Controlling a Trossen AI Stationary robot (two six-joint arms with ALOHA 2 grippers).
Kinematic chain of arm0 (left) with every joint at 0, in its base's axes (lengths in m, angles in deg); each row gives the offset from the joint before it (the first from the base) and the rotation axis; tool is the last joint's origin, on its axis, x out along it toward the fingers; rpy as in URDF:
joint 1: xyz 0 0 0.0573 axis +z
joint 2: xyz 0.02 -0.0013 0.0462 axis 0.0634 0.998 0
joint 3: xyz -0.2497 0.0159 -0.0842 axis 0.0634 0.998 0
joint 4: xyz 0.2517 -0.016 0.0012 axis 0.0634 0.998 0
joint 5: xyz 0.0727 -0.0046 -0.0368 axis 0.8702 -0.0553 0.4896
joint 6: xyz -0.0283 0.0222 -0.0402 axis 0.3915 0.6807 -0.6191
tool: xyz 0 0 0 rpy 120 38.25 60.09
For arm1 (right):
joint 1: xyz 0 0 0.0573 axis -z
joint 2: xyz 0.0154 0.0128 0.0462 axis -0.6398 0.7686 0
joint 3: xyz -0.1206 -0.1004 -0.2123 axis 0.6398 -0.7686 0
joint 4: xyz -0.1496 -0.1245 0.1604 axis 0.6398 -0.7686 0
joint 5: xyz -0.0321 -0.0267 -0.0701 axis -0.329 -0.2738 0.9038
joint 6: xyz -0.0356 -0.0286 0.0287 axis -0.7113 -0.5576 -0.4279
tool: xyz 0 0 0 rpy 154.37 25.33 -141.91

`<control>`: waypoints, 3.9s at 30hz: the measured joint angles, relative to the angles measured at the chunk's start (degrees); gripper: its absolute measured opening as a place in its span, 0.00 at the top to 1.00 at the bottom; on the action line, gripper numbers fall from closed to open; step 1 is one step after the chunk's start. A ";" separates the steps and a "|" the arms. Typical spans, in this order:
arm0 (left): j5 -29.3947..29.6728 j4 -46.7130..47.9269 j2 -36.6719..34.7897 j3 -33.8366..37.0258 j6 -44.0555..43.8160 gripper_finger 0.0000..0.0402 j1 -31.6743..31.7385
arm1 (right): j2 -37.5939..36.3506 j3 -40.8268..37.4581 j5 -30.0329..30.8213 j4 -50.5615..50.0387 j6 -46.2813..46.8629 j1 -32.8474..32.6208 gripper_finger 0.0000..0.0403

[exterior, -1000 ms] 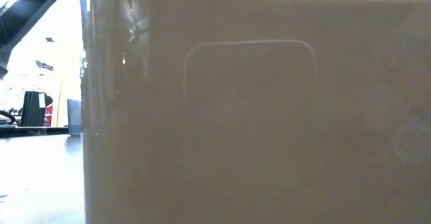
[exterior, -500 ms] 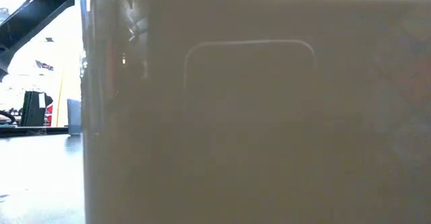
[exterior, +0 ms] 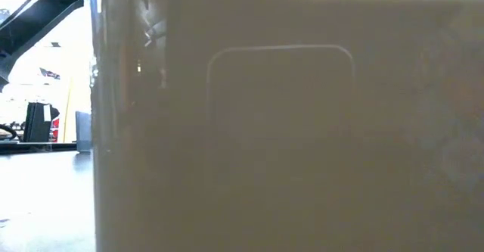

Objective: Sort spices by type
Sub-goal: Put the gold seasoning bottle into the black bin

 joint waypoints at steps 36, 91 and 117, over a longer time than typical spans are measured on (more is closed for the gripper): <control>8.26 -0.65 0.00 -4.18 -8.54 0.26 -0.22 | 0.00 0.00 0.01 0.35 -0.15 0.00 0.25; 8.40 -7.33 0.00 4.78 -10.86 0.19 -1.05 | 0.00 0.00 0.02 0.35 -0.13 0.02 0.25; 8.77 -7.34 0.00 4.49 -11.54 0.31 -1.05 | 0.01 0.00 0.01 0.33 0.00 0.02 0.25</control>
